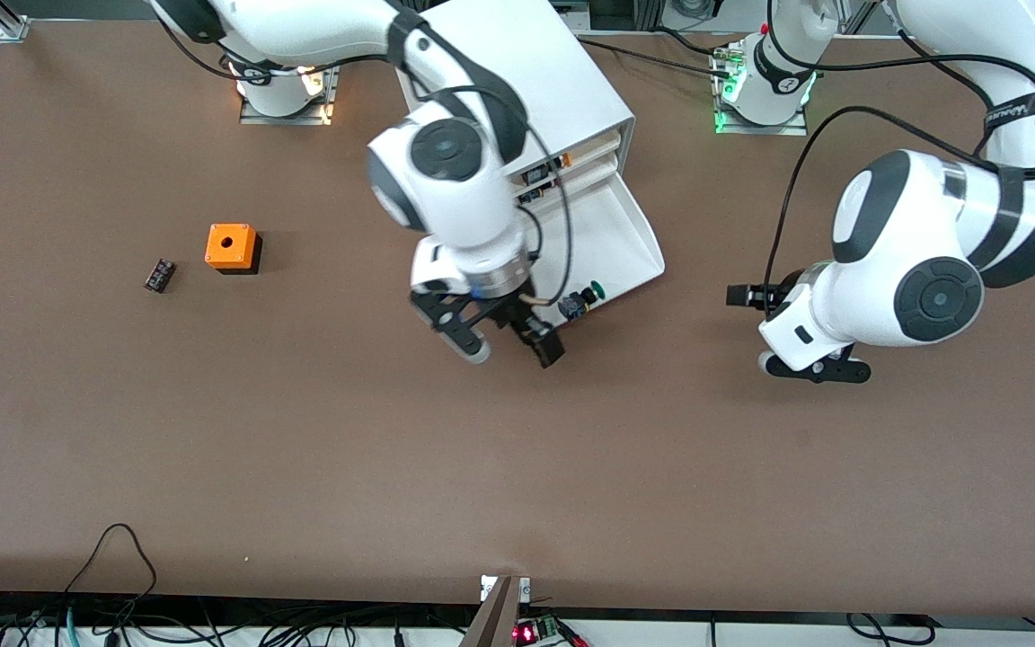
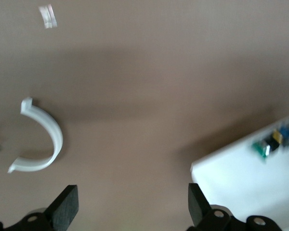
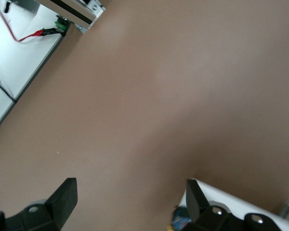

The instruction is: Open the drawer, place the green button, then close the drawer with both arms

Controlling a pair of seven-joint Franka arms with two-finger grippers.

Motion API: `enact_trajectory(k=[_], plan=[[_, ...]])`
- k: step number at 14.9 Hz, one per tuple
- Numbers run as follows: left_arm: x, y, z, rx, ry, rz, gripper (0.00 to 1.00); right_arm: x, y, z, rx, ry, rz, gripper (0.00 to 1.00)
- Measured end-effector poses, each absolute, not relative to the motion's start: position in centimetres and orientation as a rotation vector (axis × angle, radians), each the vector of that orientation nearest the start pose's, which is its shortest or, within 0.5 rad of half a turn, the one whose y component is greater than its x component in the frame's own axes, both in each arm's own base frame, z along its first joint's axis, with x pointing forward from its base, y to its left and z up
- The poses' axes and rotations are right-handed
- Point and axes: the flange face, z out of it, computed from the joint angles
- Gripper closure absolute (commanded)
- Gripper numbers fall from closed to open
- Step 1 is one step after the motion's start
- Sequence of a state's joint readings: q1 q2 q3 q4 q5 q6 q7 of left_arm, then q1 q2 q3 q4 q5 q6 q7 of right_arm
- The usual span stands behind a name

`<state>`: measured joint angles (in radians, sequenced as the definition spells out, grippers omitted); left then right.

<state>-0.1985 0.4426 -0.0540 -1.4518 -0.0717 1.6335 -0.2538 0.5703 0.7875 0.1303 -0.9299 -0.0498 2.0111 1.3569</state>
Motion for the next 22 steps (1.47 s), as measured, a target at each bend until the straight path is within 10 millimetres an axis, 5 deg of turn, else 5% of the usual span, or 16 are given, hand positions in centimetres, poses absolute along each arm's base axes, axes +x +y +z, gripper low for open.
enact_trajectory(k=[3, 6, 10, 13, 17, 22], plan=[[62.5, -19.8, 38.4, -3.163, -0.275, 0.283, 0.0, 67.3, 38.4, 46.4, -2.767, 0.763, -0.042, 0.0], [60.5, -24.2, 33.2, -3.191, -0.47, 0.133, 0.0, 69.9, 29.4, 47.1, -2.857, 0.539, 0.017, 0.0], [55.8, -30.2, 25.2, -3.184, -0.625, 0.083, 0.0, 70.8, 20.3, 47.4, -2.923, 0.254, 0.005, 0.0], [55.3, -31.7, 22.6, -3.185, -0.747, 0.043, 0.0, 70.0, 13.9, 48.5, -2.951, 0.038, -0.011, 0.0], [54.6, -33.3, 22.3, -3.166, -0.848, 0.045, 0.0, 66.6, 8.6, 52.6, -2.985, -0.148, -0.067, 0.0], [52.3, -36.0, 21.8, -3.171, -0.79, 0.073, 0.0, 60.0, 7.8, 58.9, -3.094, -0.237, -0.15, 0.0]])
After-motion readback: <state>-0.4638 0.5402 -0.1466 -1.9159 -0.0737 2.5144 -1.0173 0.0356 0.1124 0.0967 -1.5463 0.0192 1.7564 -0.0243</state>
